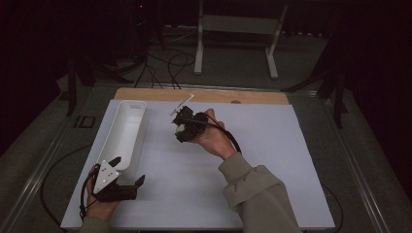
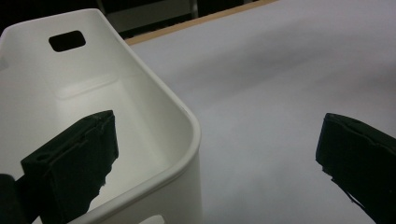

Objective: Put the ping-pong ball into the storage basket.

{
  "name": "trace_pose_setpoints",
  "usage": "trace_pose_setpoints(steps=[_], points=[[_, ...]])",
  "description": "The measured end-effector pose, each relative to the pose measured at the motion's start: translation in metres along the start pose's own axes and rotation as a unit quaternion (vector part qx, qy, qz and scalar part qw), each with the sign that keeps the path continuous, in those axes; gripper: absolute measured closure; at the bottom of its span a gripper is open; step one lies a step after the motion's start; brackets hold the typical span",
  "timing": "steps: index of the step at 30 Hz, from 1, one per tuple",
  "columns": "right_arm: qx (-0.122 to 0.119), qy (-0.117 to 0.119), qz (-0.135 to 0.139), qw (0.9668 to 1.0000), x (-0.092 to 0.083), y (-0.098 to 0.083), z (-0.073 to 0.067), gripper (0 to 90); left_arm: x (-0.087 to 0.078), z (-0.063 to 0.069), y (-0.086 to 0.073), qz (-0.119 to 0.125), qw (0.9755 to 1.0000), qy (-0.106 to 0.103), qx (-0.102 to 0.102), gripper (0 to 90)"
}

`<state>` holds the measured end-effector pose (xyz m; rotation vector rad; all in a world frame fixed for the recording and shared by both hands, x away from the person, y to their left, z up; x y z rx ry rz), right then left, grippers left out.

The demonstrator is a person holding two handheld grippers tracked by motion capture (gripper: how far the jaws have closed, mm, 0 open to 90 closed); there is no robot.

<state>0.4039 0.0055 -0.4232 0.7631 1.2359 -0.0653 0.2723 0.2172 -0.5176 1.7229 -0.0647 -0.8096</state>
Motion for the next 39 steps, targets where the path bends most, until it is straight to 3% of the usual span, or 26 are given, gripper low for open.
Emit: trace_pose_setpoints(steps=[39], points=[[-0.020, 0.009, 0.012, 0.9997, 0.007, 0.026, -0.024, 50.7, 0.000, 0.000, 0.000, 0.001, 1.0000, -0.002, -0.001, 0.0]])
Point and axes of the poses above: each handheld gripper's, and its own axes: x roughly forward along the jaws, y roughly out of its top, z roughly to its right, the point moved 5 cm from there along x, roughly forward along the jaws, and after that the axes turned 4 degrees about -z, right-handed, at the moved point
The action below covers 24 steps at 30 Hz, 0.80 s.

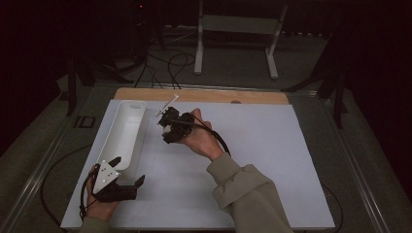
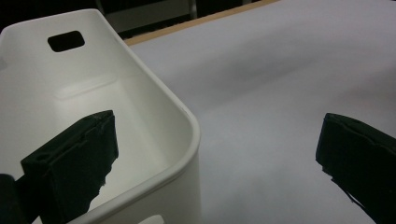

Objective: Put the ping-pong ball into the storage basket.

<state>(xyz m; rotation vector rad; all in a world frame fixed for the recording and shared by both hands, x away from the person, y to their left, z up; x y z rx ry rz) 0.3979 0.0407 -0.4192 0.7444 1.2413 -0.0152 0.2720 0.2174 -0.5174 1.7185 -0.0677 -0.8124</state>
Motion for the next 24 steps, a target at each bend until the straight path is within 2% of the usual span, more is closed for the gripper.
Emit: trace_pose_setpoints(steps=[21, 24], points=[[0.003, 0.016, 0.017, 0.9997, 0.002, 0.009, -0.006, 50.7, 0.000, 0.000, 0.000, 0.001, 1.0000, -0.002, -0.002, 0.0], [0.003, 0.019, 0.027, 0.9994, 0.002, 0.011, -0.008, 50.7, 0.000, 0.000, 0.000, 0.000, 1.0000, -0.001, -0.001, 0.0]])
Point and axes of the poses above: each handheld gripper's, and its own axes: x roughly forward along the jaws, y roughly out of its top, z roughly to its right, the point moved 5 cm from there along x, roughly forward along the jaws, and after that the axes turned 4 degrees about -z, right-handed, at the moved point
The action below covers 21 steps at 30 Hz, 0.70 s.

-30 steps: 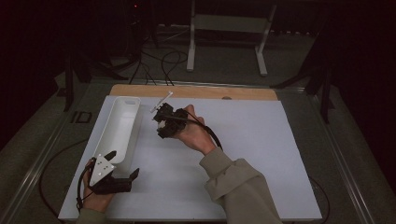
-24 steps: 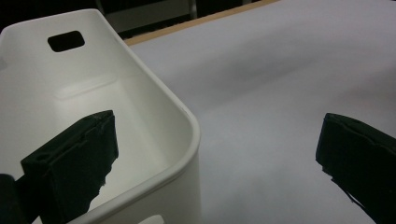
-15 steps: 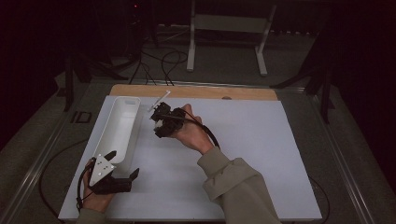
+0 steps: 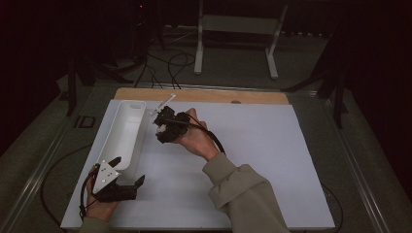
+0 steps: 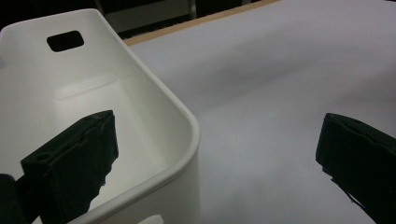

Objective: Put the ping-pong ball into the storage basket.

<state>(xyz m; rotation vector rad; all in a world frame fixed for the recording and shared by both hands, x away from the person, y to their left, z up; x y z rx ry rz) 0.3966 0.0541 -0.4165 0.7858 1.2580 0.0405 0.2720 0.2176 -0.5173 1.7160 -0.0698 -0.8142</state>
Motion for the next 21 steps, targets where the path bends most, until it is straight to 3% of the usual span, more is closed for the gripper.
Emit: trace_pose_setpoints(steps=[21], points=[[-0.002, 0.011, 0.036, 0.9993, 0.002, 0.011, -0.008, 50.7, 0.000, 0.000, 0.000, 0.001, 1.0000, -0.001, -0.001, 0.0]])
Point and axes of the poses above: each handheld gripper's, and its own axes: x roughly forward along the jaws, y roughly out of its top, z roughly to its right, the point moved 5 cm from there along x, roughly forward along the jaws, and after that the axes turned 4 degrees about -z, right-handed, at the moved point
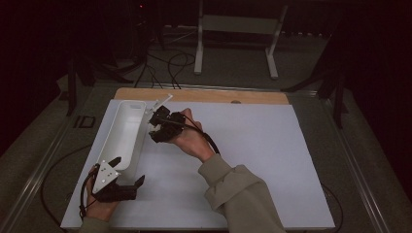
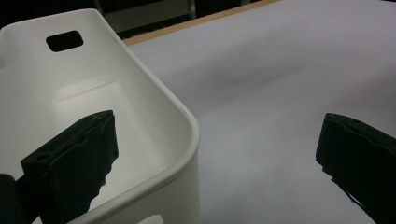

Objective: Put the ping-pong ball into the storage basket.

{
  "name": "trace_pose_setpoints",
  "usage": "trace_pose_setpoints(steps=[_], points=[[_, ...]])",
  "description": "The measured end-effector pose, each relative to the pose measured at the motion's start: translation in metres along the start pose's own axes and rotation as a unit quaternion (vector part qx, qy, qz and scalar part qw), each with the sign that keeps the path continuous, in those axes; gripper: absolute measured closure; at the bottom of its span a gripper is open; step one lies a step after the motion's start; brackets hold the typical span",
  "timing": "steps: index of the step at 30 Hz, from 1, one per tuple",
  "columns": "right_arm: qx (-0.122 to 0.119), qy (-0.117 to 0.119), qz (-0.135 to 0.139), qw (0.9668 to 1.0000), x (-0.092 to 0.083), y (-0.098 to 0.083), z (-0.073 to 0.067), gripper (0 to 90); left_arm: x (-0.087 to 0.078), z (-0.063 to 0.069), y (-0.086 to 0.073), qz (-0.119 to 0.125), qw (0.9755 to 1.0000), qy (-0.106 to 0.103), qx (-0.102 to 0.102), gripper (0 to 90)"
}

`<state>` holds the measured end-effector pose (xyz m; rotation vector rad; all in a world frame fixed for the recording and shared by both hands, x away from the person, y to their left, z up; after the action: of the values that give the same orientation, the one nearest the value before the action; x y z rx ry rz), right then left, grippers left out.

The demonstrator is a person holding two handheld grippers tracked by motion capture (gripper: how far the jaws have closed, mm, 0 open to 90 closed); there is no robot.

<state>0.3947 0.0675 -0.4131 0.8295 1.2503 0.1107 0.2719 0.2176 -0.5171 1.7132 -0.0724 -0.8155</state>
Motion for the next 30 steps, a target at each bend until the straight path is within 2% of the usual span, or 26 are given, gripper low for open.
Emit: trace_pose_setpoints(steps=[30], points=[[0.003, 0.010, 0.039, 0.9992, 0.008, 0.015, -0.007, 50.6, 0.000, 0.000, 0.000, 0.001, 1.0000, -0.003, -0.001, 0.0]])
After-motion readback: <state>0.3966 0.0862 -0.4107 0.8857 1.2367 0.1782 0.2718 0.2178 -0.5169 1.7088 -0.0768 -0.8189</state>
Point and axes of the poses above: each handheld gripper's, and its own axes: x roughly forward along the jaws, y roughly out of its top, z roughly to its right, the point moved 5 cm from there along x, roughly forward along the jaws, and after that the axes turned 4 degrees about -z, right-handed, at the moved point
